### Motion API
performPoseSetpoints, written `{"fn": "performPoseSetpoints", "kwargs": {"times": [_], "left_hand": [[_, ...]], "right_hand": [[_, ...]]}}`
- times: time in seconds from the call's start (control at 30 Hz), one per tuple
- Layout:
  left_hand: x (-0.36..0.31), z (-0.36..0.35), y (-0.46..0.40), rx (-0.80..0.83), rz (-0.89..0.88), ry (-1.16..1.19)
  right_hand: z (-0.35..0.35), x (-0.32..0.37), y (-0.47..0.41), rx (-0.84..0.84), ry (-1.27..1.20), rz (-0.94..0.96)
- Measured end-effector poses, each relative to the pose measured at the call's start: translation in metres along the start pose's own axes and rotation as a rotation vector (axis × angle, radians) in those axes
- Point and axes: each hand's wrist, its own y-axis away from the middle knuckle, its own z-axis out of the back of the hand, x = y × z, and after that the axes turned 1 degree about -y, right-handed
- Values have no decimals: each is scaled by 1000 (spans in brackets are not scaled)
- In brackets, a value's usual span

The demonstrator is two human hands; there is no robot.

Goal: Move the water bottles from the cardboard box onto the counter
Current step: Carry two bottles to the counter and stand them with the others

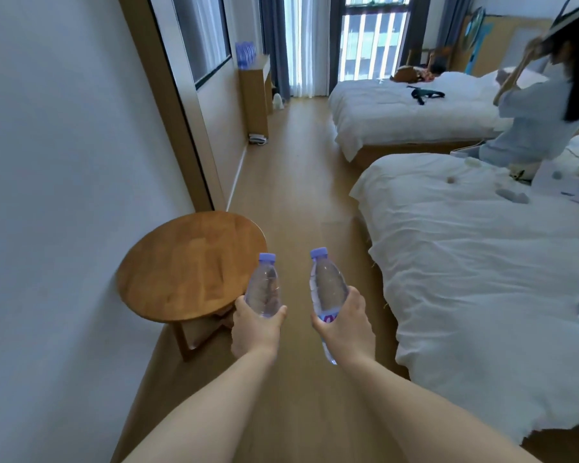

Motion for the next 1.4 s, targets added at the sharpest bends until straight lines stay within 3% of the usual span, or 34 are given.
{"fn": "performPoseSetpoints", "kwargs": {"times": [0.43, 0.83, 1.0, 1.17, 1.4], "left_hand": [[-131, -66, -274, -169, -65, -104], [-275, -156, -488, -188, -94, -95], [-358, -219, -580, -211, -28, -38], [-440, -254, -670, -202, 3, 167], [-510, -287, -812, -264, 33, 158]], "right_hand": [[-77, 84, -295, -113, 119, 18], [-106, 137, -564, -146, 107, 14], [-120, 161, -704, -122, 113, 55], [-122, 191, -829, -110, 131, 114], [-148, 221, -983, -92, 114, 124]]}}
